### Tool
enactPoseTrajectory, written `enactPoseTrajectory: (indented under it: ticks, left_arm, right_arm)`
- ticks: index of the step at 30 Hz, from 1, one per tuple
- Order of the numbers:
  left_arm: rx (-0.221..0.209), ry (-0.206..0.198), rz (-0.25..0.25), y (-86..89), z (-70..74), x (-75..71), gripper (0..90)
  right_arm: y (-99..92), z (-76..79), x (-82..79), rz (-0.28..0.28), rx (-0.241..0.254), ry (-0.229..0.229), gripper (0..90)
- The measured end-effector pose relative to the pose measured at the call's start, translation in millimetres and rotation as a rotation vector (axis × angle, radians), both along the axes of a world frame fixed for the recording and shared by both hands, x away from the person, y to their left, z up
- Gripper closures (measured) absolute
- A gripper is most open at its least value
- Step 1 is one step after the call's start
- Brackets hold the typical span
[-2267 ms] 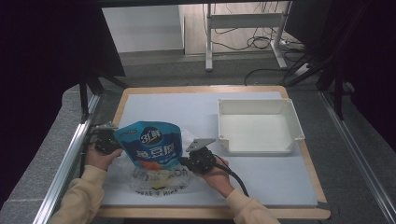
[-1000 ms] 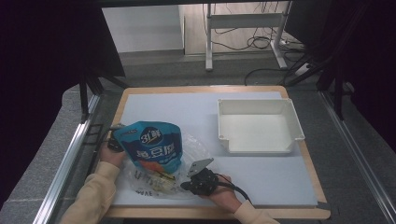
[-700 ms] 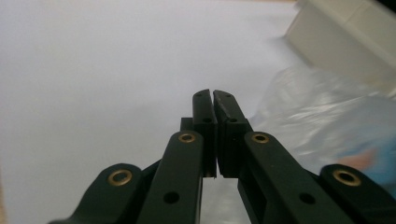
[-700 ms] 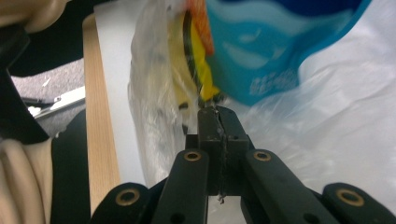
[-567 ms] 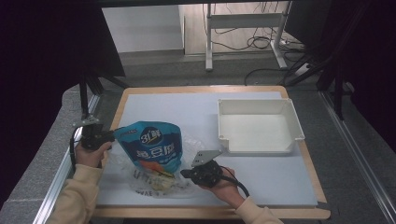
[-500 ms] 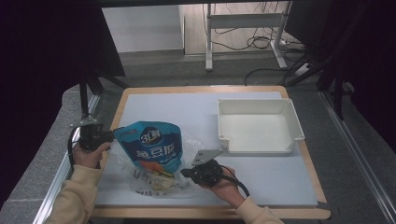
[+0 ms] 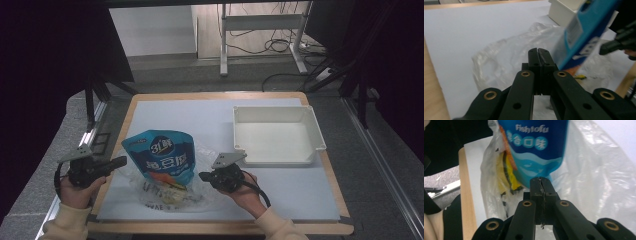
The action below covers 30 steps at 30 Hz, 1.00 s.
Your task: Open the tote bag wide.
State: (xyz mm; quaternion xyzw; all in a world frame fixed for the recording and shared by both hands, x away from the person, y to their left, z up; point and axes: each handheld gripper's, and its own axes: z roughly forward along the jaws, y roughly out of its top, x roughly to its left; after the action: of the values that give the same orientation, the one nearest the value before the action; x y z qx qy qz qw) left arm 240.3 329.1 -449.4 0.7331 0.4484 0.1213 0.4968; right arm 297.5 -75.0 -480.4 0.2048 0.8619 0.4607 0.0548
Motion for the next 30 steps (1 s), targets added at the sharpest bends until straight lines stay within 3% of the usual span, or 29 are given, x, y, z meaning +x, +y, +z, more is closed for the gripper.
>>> enactPoseTrajectory:
  ticks: [6,15,23,30]
  left_arm:
    - [0.035,0.057,-0.067,-24.1,-16.2,-14.6,89.9]
    - [0.035,0.15,-0.102,-37.8,-48.9,-5.1,89.9]
    - [0.036,0.15,-0.095,-37.8,-53.1,-3.7,89.9]
    - [0.03,0.14,-0.066,-31.3,-53.6,-3.4,89.9]
  right_arm:
    - [-2.4,10.1,9.3,-0.038,0.012,-0.021,88.7]
    - [7.5,25.4,33.9,-0.083,0.025,-0.045,88.7]
    - [23.7,19.8,57.8,-0.103,-0.018,-0.017,88.7]
    - [42.0,2.3,63.2,-0.08,-0.059,0.023,88.7]
